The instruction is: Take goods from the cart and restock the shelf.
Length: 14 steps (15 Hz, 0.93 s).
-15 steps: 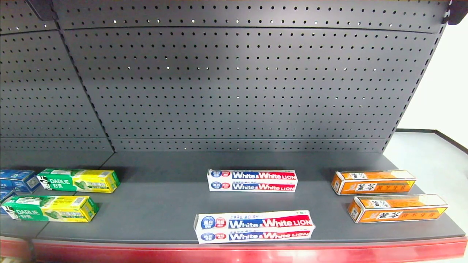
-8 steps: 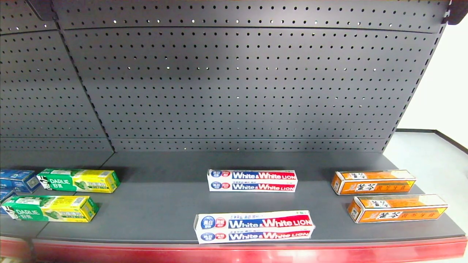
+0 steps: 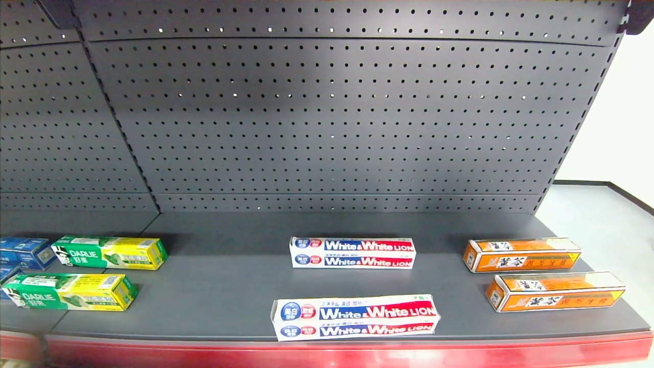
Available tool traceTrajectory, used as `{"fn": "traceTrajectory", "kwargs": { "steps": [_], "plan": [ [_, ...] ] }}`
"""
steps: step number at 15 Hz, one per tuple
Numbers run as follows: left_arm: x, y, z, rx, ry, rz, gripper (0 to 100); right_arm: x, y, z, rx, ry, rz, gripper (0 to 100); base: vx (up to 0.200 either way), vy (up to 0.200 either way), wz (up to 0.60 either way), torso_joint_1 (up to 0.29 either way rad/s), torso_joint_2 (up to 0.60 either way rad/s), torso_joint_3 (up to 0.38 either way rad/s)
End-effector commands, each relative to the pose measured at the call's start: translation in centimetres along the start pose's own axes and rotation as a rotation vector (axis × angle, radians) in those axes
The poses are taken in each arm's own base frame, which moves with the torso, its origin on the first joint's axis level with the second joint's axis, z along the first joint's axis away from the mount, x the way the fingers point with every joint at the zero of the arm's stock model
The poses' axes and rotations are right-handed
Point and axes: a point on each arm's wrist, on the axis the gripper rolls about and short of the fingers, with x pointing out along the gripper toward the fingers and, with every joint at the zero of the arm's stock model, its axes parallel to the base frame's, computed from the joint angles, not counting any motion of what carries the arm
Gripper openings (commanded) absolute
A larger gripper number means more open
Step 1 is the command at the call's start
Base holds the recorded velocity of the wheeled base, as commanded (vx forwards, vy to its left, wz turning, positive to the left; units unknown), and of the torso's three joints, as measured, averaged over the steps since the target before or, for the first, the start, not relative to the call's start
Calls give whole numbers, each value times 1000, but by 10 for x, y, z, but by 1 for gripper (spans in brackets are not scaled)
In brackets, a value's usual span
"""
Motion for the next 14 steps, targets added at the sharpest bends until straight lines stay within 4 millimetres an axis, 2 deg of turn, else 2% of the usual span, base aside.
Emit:
{"fn": "traceTrajectory", "kwargs": {
  "steps": [1,3,6,14],
  "plan": [
    [0,-2,0,24,-6,-72,100,0,0,0,0,1,0,100,0,0,0,0,0,0],
    [0,-3,0,41,-7,-120,100,0,0,0,0,3,0,100,0,0,0,0,0,0],
    [0,-3,0,35,-7,-122,100,0,0,0,0,3,0,100,-200,0,0,2,4,-1],
    [0,-3,0,15,-6,-116,100,0,0,0,-1,3,3,100,0,0,0,0,0,0]
  ]
}}
